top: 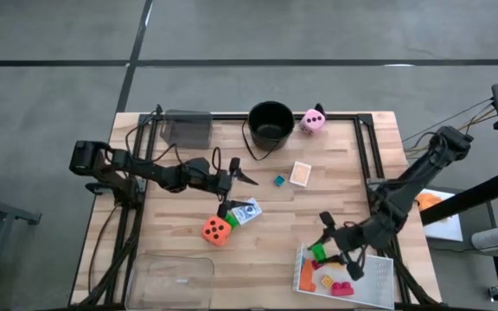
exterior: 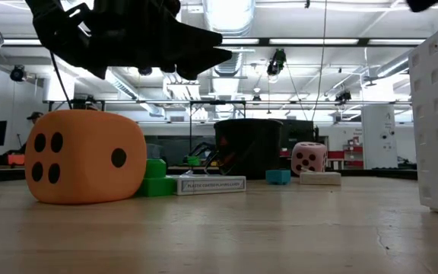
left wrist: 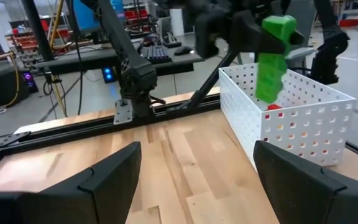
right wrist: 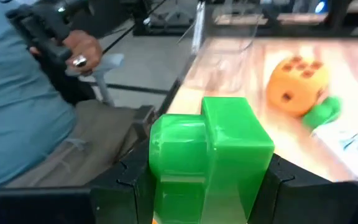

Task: Pick & Place Toys
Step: Put the top green game piece into the white bin, then put the blue game piece into the white bin

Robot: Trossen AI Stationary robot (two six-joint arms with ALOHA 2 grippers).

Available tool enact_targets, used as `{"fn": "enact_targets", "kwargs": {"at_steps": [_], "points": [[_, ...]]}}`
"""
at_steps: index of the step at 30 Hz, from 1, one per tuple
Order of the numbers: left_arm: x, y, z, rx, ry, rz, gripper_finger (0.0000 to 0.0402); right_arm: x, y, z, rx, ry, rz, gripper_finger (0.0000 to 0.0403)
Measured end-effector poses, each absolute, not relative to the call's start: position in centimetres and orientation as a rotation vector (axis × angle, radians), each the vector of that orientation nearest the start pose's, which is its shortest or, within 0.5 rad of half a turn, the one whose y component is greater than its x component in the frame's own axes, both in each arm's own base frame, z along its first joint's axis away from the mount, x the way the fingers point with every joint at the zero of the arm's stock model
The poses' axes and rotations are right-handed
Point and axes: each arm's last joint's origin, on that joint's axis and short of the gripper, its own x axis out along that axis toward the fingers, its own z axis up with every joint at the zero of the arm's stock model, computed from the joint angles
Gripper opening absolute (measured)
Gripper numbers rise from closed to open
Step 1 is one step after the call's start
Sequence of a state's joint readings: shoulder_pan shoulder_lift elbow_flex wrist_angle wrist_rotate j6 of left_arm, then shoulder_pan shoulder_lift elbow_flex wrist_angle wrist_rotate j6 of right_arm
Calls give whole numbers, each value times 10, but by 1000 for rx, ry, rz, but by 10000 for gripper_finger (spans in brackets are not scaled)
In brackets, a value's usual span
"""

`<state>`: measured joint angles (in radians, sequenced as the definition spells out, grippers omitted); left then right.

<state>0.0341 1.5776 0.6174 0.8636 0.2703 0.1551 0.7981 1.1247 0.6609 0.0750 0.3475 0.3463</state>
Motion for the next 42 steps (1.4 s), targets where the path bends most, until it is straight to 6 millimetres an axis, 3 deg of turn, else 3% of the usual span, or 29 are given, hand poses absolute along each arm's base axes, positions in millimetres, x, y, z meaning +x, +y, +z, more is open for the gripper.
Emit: {"fn": "enact_targets", "kwargs": {"at_steps": [11, 13, 18, 22, 32, 42], "points": [[307, 3, 191, 139, 88, -227, 312, 176, 186, 221, 230, 554, 357, 163], [307, 3, 190, 138, 90, -227, 312, 177, 187, 218, 246, 564, 346, 195], [307, 3, 190, 138, 91, -227, 312, 177, 187, 218, 281, 568, 333, 323], [307, 3, 190, 138, 91, -224, 312, 176, 185, 222, 282, 538, 308, 374], [310, 5, 190, 87, 140, -143, 312, 185, 178, 241, 22, 229, 100, 386], [350, 7, 170, 63, 348, -124, 312, 200, 174, 249, -158, 0, 128, 387]]}}
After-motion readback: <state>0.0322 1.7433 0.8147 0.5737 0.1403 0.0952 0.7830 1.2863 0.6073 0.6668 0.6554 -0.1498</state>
